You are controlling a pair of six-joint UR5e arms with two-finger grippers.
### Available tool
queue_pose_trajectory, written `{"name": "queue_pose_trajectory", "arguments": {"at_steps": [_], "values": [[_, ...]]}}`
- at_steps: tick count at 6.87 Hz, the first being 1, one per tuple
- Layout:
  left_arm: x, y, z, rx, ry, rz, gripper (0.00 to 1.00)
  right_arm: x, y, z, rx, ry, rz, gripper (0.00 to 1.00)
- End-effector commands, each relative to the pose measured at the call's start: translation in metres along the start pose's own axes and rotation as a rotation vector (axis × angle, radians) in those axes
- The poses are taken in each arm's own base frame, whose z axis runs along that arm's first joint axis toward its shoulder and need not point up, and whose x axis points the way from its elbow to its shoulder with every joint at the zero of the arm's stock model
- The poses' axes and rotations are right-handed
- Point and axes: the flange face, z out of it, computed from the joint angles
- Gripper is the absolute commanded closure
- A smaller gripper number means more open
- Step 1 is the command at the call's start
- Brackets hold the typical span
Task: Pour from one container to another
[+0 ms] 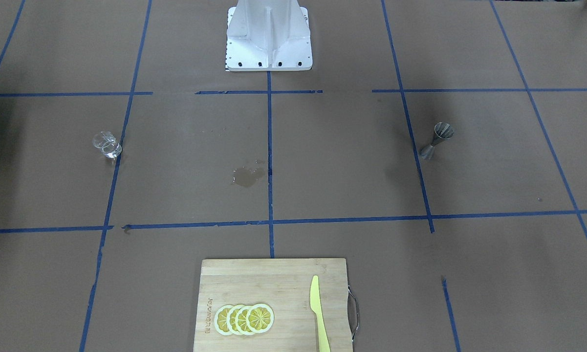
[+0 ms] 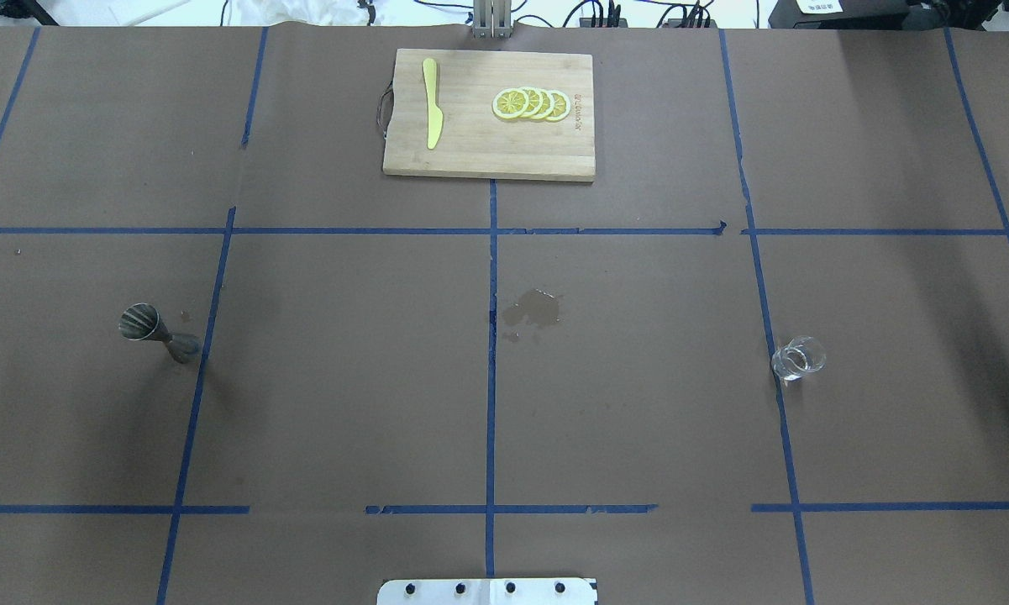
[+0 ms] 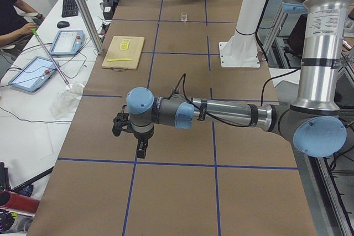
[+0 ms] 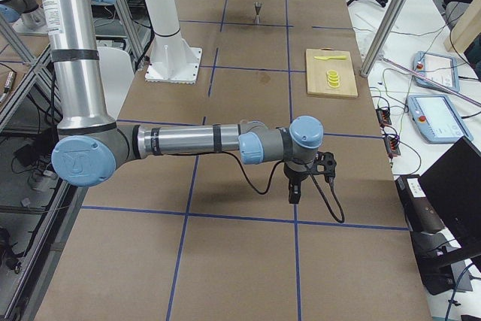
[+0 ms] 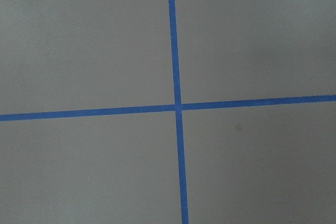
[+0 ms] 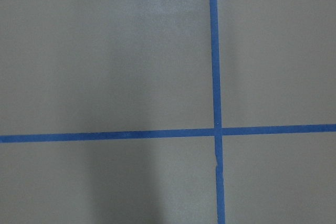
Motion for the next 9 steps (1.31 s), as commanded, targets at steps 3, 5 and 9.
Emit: {"name": "queue_pose_trajectory", "arguments": {"at_steps": [3, 5, 9], "values": [[0.005, -0.003, 0.001, 0.033, 0.002, 0.044, 0.0, -0.002, 0.0, 0.0, 0.001, -0.01, -0.003, 0.0], [0.005, -0.001, 0.003, 0.031, 0.007, 0.038, 0.0, 0.0, 0.0, 0.003, -0.002, -0.008, 0.003, 0.0], [0.076, -0.001, 0.055, 0.045, 0.052, 0.14, 0.0, -0.004, 0.005, 0.011, -0.001, -0.009, -0.014, 0.0]]}}
